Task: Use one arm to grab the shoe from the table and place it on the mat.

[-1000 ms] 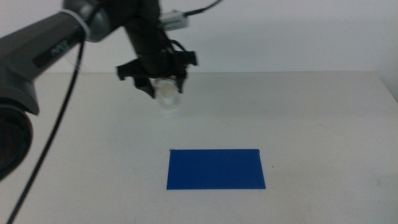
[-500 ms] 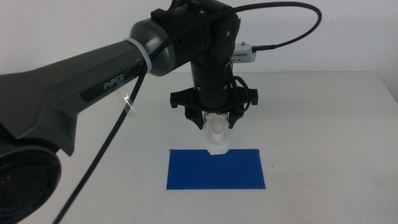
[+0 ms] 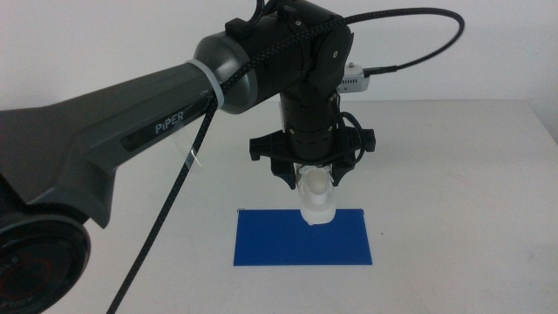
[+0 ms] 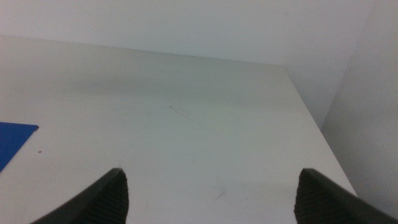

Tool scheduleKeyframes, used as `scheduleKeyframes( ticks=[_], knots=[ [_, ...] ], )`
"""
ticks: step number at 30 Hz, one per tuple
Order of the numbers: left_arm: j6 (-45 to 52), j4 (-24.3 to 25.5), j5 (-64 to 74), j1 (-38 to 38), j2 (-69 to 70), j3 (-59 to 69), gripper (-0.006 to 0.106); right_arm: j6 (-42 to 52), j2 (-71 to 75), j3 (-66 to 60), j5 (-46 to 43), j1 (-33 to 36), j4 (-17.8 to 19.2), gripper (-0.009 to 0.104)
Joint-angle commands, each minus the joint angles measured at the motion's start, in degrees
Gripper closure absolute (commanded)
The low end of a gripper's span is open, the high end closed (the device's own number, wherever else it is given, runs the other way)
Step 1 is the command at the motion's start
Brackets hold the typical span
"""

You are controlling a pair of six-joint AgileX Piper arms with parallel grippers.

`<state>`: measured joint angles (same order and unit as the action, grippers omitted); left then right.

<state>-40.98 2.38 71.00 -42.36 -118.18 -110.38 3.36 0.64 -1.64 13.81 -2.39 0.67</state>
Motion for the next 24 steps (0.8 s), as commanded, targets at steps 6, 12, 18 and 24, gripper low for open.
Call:
scheduleKeyframes(
  ticks=[6,12,18,24],
  knots=[
    [-32.0,-0.3,1.0,-0.3,3.8,-1.4,0.102,0.6,-0.2,-0.3,-4.2,-0.1,0.5,0.017],
    [-76.9,-0.3,2.8,-0.3,3.8,-1.4,0.102,0.6,-0.2,-0.3,-4.2,-0.1,0.5,0.017],
    [-80.5,-0.7,4.0,-0.3,1.0,-1.3,0.102,0.6,-0.2,-0.3,-4.2,-0.1,0.5,0.017],
    [-80.5,1.5,3.9,0.4,-3.1,-1.4,0.102,0.6,-0.2,-0.3,-4.2,-0.1,0.5,0.017]
  ],
)
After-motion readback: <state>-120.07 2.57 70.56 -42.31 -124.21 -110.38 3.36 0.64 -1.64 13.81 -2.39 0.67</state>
